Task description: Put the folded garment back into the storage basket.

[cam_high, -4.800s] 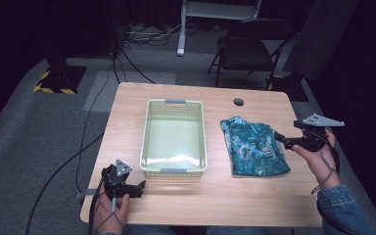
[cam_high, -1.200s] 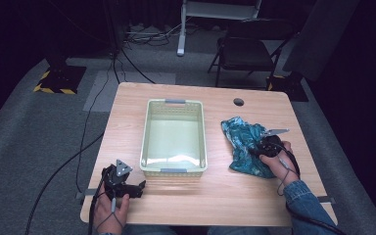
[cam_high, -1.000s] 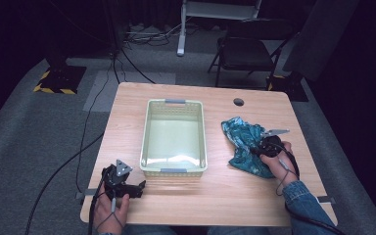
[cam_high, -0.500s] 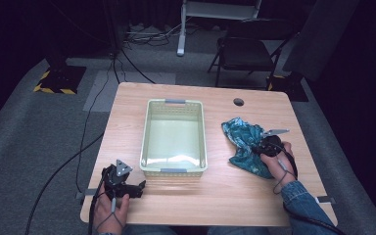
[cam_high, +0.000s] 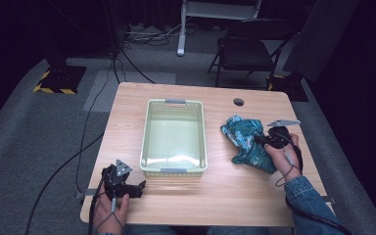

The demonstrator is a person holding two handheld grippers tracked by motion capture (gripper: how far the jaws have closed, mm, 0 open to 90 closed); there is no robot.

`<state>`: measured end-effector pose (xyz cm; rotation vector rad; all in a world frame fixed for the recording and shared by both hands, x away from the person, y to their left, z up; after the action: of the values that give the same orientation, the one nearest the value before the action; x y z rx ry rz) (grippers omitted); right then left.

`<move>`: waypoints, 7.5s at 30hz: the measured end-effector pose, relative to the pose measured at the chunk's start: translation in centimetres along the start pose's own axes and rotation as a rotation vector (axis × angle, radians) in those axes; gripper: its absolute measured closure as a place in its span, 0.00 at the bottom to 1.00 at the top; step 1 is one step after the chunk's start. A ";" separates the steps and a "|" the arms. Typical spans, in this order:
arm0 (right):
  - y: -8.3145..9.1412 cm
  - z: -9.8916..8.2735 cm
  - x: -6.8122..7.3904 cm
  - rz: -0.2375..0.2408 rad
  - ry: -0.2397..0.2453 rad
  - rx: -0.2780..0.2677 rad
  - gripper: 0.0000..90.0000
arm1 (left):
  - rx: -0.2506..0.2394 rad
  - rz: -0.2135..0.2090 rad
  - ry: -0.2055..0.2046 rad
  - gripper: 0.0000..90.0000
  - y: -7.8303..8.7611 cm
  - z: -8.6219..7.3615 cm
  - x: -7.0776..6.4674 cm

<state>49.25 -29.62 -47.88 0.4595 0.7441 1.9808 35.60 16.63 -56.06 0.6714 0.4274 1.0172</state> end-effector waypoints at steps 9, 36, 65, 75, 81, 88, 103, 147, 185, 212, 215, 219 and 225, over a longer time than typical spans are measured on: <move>1.4 1.9 -0.1 -0.003 -0.004 -0.038 0.94 | 0.000 -0.001 0.000 0.00 0.0 0.0 0.0; 4.2 6.0 0.3 -0.017 -0.006 -0.126 0.94 | 0.000 -0.001 0.000 0.00 0.0 0.0 0.0; 6.1 10.4 2.3 -0.010 -0.003 -0.253 0.94 | 0.000 -0.001 0.001 0.00 0.0 0.0 0.0; 6.3 11.5 3.5 0.001 -0.001 -0.277 0.94 | 0.000 -0.001 0.000 0.00 0.0 0.0 0.0; 6.3 12.1 4.1 0.005 0.006 -0.285 0.94 | 0.000 0.000 0.000 0.00 0.0 0.0 0.0; 6.1 12.8 5.1 0.018 0.014 -0.293 0.94 | 0.000 0.000 0.001 0.00 0.0 0.0 0.0; 5.4 14.3 7.8 0.070 0.021 -0.316 0.94 | 0.000 0.001 -0.002 0.00 0.0 0.0 0.0; 3.3 17.7 14.2 0.158 0.070 -0.336 0.94 | 0.000 0.001 -0.002 0.00 0.0 0.0 0.0; -1.2 17.2 19.1 0.205 0.076 -0.286 0.94 | 0.001 0.001 -0.002 0.00 0.0 0.0 0.0; -4.8 15.7 21.3 0.230 0.059 -0.219 0.94 | 0.001 0.001 -0.003 0.00 0.0 0.0 0.0; -5.2 15.4 21.4 0.230 0.054 -0.211 0.94 | 0.000 0.001 -0.002 0.00 0.0 0.0 0.0; -5.8 15.0 21.5 0.240 0.046 -0.198 0.92 | 0.000 0.001 -0.002 0.00 0.0 0.0 0.0; -8.2 13.3 21.9 0.353 -0.014 -0.066 0.40 | -0.001 0.000 -0.001 0.00 0.0 0.0 0.0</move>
<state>51.58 -3.32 -43.04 0.5963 0.6178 2.3195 35.65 16.63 -56.05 0.6710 0.4259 1.0164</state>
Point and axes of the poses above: each handheld gripper's, and its own axes: y roughly backward along the jaws, z roughly out of its top, x roughly to its left, the point moved 7 cm from there along -y, roughly forward along the jaws, and after that the axes turned 4 degrees about -x, right-handed, at the moved point
